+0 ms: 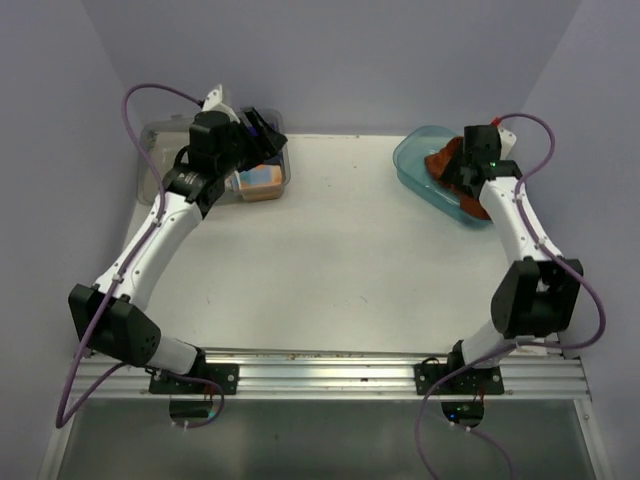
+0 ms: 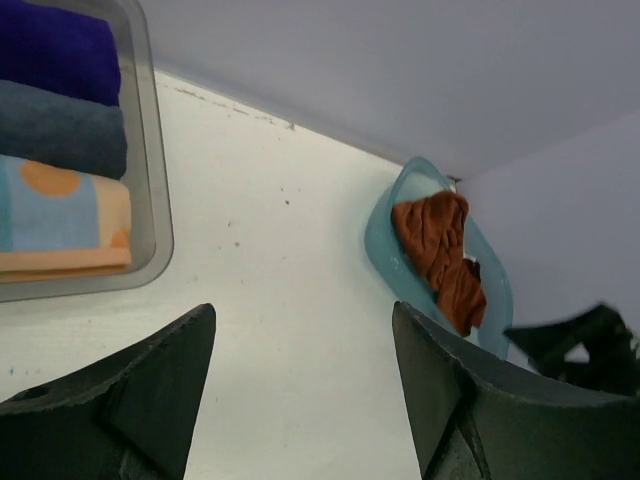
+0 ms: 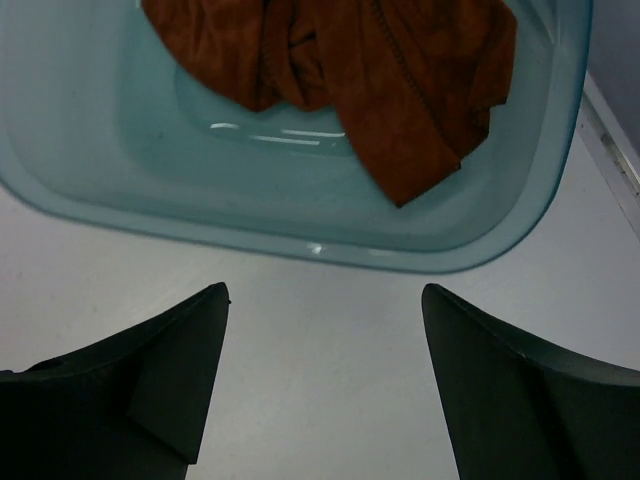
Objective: Roll the towels
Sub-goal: Grab a towel with the right arm
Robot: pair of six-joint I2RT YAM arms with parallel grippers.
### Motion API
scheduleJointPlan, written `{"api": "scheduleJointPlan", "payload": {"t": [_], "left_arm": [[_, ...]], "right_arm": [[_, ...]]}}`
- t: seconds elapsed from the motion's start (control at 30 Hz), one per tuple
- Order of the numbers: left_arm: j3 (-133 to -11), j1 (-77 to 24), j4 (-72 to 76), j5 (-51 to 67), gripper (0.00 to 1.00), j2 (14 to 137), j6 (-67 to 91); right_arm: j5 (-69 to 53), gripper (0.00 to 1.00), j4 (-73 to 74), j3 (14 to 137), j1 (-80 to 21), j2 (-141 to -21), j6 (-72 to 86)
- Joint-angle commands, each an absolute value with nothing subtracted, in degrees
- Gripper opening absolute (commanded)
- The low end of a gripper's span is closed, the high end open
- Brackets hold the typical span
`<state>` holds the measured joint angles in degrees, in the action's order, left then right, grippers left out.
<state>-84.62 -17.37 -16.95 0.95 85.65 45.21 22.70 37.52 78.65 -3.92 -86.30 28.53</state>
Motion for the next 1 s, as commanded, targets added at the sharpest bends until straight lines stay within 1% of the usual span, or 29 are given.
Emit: {"api": "scheduleJointPlan", "payload": {"t": [0.0, 0.07, 0.1, 0.2, 0.27, 0.33, 0.53, 0.63, 0.73, 0.77, 0.87, 0.9, 0.97], "left_arm": [[-80.7, -20.5, -22.6, 1.4, 0.75, 81.1, 35.1], [-80.1, -20.7, -26.9, 1.0, 0.75, 78.9, 33.5], [-80.1, -20.8, -28.5, 0.3, 0.75, 78.3, 32.2], [-78.4, -20.8, -31.6, 0.6, 0.76, 74.5, 30.0], [-75.9, -20.8, -32.5, 2.6, 0.76, 71.5, 29.7], [-73.9, -20.8, -33.2, 4.5, 0.76, 69.2, 29.7], [-70.6, -21.1, -36.2, 6.9, 0.76, 65.7, 29.3], [-69.4, -21.1, -36.7, 6.9, 0.76, 65.1, 29.3], [-68.2, -21.1, -37.0, 6.9, 0.76, 64.3, 29.6], [-68.1, -21.1, -36.9, 6.9, 0.76, 64.2, 29.7], [-68.1, -21.1, -36.7, 6.9, 0.76, 63.9, 30.1], [-68.2, -21.1, -36.6, 7.0, 0.76, 63.9, 30.1], [-68.1, -21.1, -35.9, 7.7, 0.76, 64.6, 30.1]], "right_arm": [[20.1, 0.81, 36.5, 87.8, 3.1, -96.0, 27.0], [18.7, 0.77, 34.7, 91.0, 6.3, -100.4, 25.9], [18.0, 0.76, 36.4, 95.9, 7.6, -106.1, 24.9], [14.8, 0.74, 40.4, 105.7, 9.5, -116.1, 25.1], [11.3, 0.72, 40.1, 109.1, 10.8, -119.7, 25.9], [8.3, 0.72, 38.2, 110.0, 10.9, -122.9, 26.1], [7.6, 0.72, 37.0, 113.7, 11.0, -128.9, 28.4], [8.7, 0.58, 38.0, 116.1, 11.0, -132.8, 29.4], [8.5, 0.23, 38.4, 116.9, 10.9, -133.2, 30.0], [8.7, 0.0, 38.6, 116.7, 10.9, -132.5, 30.1], [9.1, 0.0, 34.7, 111.7, 10.8, -124.1, 30.8], [8.9, 0.0, 33.0, 107.7, 10.8, -118.6, 31.1], [8.2, 0.0, 30.2, 105.1, 10.8, -113.2, 31.1]]}}
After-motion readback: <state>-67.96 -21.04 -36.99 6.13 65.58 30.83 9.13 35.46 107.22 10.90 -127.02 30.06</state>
